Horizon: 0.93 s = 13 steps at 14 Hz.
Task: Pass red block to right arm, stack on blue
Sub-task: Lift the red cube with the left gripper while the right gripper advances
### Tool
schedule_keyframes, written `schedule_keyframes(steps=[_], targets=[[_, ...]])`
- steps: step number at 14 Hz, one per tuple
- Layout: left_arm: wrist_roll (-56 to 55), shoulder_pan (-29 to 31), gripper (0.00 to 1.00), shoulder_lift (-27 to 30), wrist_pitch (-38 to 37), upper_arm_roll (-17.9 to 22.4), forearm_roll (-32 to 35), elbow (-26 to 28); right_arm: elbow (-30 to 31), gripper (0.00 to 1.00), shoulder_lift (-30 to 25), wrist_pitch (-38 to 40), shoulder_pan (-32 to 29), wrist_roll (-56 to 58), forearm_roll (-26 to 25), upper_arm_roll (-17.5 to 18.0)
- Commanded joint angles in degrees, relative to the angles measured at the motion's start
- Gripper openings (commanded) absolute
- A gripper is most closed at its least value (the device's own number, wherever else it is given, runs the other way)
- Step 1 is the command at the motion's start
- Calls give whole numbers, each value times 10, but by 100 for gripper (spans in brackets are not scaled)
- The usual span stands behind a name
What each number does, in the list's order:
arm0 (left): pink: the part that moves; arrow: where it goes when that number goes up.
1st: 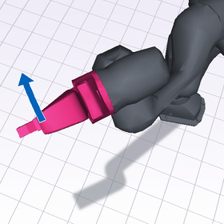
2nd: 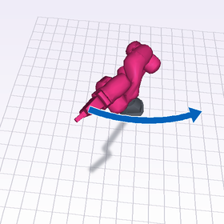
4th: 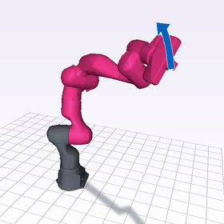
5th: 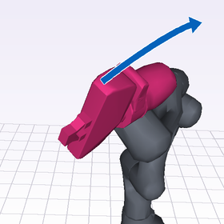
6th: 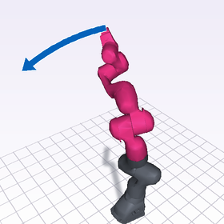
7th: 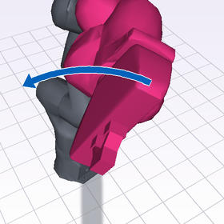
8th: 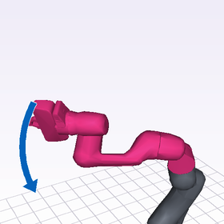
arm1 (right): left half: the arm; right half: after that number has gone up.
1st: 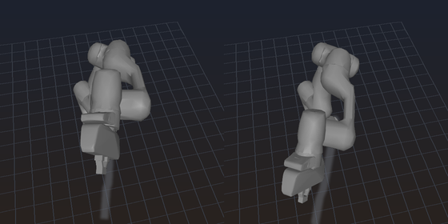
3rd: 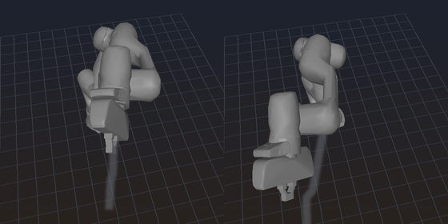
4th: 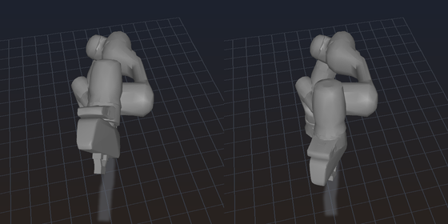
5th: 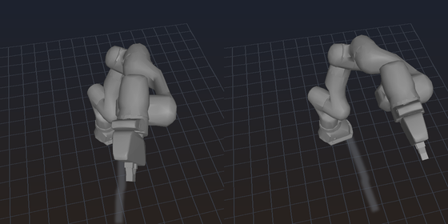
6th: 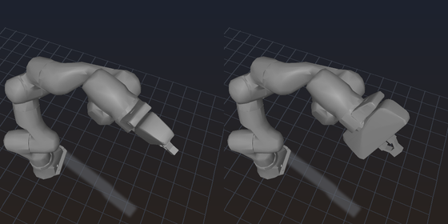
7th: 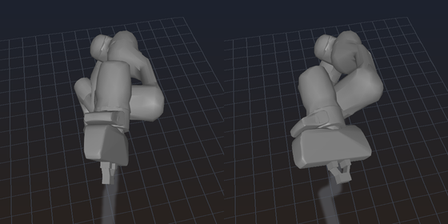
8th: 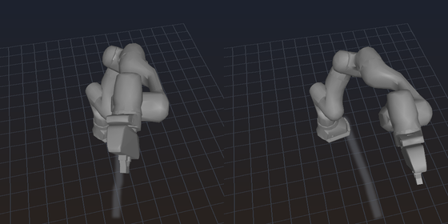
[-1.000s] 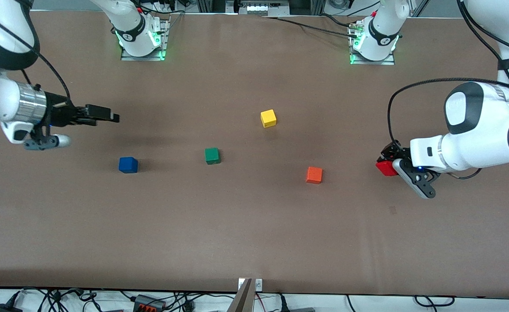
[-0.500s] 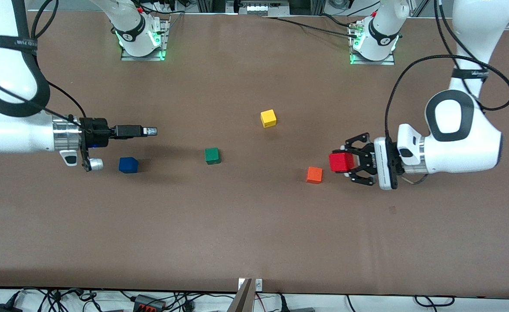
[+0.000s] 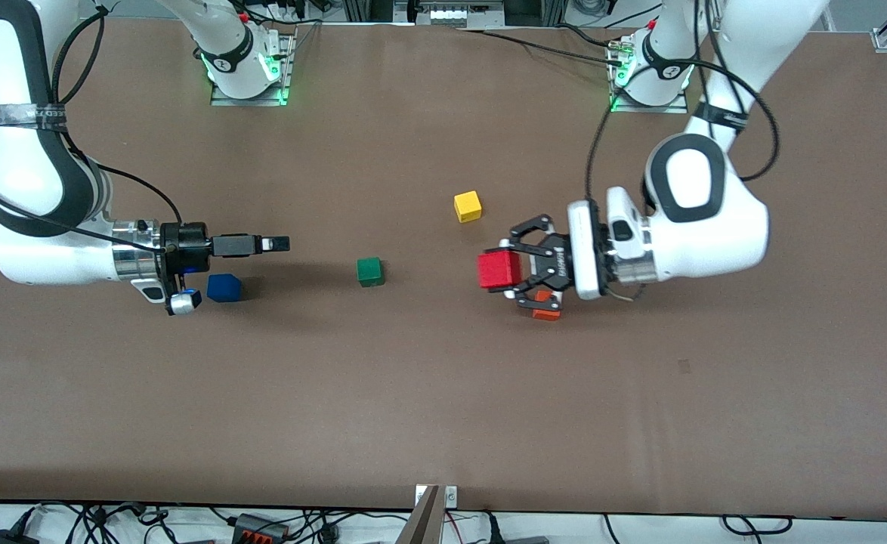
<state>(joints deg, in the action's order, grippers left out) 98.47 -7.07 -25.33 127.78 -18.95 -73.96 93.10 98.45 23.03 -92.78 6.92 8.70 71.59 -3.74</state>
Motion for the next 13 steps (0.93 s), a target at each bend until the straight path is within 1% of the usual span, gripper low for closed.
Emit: schedule_keyframes(steps=[1,3,5,7,10,13], targets=[[86,1,16,-2,75,-44,-79,7,-4,100,24,36,0,16,57,-1],[130,-11,16,-5,93,-51,-139,8,-4,100,53,74,-5,29,109,-2],[180,-20,16,-11,93,-53,-210,15,-4,100,69,94,-5,30,135,-2],[227,-29,16,-27,94,-54,-250,14,-5,100,77,112,-1,41,162,-2],[288,-51,16,-39,95,-53,-338,10,-12,100,81,119,12,46,197,-2],[293,-51,17,-40,95,-53,-340,10,-47,100,97,114,34,74,199,-3]])
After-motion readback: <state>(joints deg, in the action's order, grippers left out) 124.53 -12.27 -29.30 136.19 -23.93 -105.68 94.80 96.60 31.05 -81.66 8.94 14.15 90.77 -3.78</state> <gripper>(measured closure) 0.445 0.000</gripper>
